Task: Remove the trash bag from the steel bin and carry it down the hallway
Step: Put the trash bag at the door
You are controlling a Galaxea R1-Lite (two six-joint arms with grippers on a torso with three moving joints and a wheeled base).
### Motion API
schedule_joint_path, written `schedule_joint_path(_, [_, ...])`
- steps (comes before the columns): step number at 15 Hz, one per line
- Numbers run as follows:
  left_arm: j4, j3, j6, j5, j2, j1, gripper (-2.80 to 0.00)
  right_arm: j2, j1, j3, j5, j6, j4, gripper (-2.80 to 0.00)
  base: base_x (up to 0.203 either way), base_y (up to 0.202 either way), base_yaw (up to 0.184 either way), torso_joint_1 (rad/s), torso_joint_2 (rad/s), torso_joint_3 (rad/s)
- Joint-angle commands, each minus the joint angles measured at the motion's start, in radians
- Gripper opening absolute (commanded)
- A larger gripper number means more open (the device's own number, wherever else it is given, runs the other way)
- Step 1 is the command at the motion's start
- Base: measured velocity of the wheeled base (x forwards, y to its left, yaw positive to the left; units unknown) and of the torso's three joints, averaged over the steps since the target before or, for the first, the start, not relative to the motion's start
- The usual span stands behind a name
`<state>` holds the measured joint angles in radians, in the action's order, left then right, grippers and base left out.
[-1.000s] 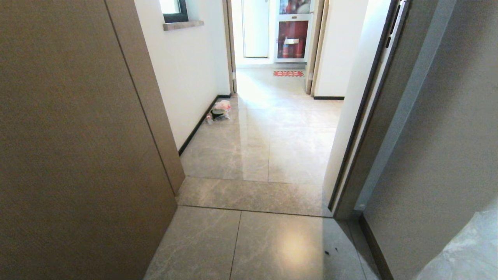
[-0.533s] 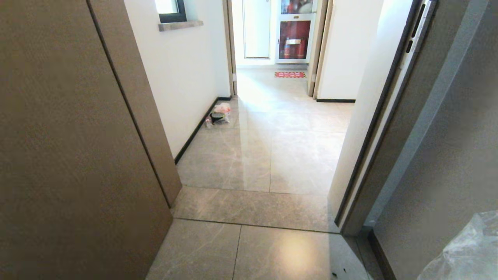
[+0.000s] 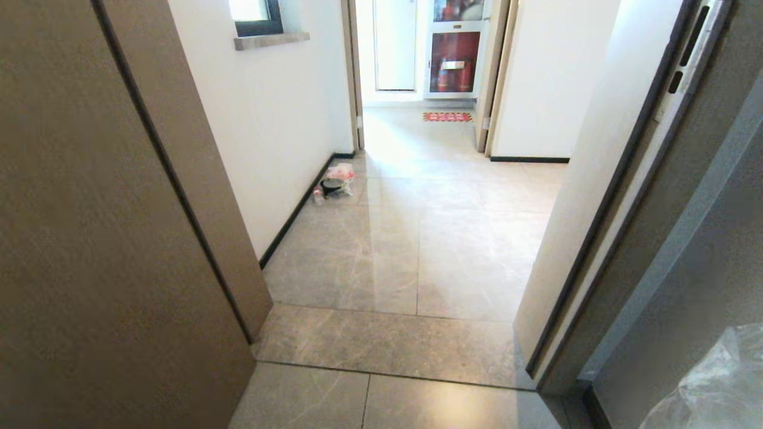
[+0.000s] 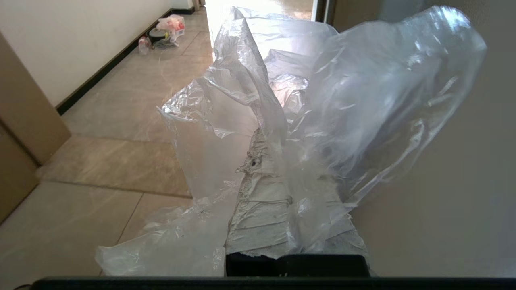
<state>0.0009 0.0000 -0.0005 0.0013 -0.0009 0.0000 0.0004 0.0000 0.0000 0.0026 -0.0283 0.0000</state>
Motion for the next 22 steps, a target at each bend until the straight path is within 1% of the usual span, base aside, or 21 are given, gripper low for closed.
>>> schedule_joint_path(1, [0.001,0.000,0.000,0.000,0.001,0.000,-2.80,0.001,0.000,0.000,0.000,-0.001,0.000,-2.80,0.195,0.000,0.001,0.002,0.00,0.008])
schedule_joint_path(22, [0.001,0.000,-0.003,0.000,0.001,0.000,-2.80,0.001,0.000,0.000,0.000,-0.001,0.000,-2.80,0.193,0.000,0.001,0.002,0.00,0.003])
